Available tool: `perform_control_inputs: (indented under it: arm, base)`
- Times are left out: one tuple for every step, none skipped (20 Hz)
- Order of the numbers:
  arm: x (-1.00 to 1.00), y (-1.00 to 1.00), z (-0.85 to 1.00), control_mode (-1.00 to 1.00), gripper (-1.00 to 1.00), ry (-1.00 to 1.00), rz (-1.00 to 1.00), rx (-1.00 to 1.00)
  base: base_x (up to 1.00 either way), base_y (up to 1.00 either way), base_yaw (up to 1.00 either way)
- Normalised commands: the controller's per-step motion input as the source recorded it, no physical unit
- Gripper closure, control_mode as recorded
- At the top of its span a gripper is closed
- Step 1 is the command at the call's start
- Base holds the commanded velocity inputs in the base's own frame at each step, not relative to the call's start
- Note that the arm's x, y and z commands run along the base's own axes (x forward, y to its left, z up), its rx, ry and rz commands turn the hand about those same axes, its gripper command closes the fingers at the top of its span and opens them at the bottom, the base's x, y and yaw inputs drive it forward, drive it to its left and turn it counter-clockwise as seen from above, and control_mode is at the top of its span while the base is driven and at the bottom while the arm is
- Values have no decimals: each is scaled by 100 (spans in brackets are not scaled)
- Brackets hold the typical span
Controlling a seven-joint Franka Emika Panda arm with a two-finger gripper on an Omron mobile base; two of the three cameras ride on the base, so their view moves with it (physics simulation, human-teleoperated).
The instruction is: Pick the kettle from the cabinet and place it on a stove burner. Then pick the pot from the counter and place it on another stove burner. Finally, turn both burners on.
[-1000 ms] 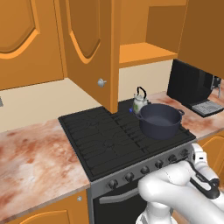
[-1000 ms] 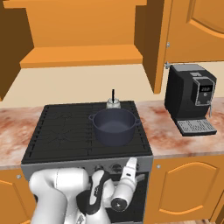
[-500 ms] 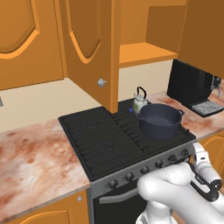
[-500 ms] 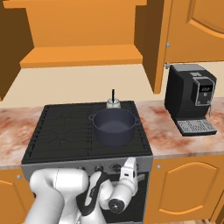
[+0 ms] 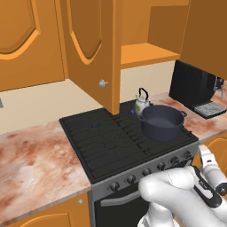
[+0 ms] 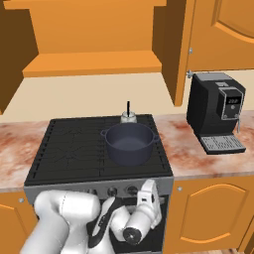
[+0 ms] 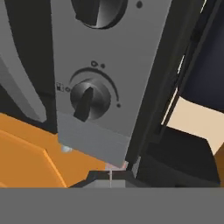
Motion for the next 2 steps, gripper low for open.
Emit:
perform_control_inputs:
  arm:
    - [-22, 0, 0, -100, 100, 0, 0, -8]
    - [-12, 6, 2, -100, -100, 0, 0, -8]
  base:
    - [0, 0, 0]
    - [0, 0, 0]
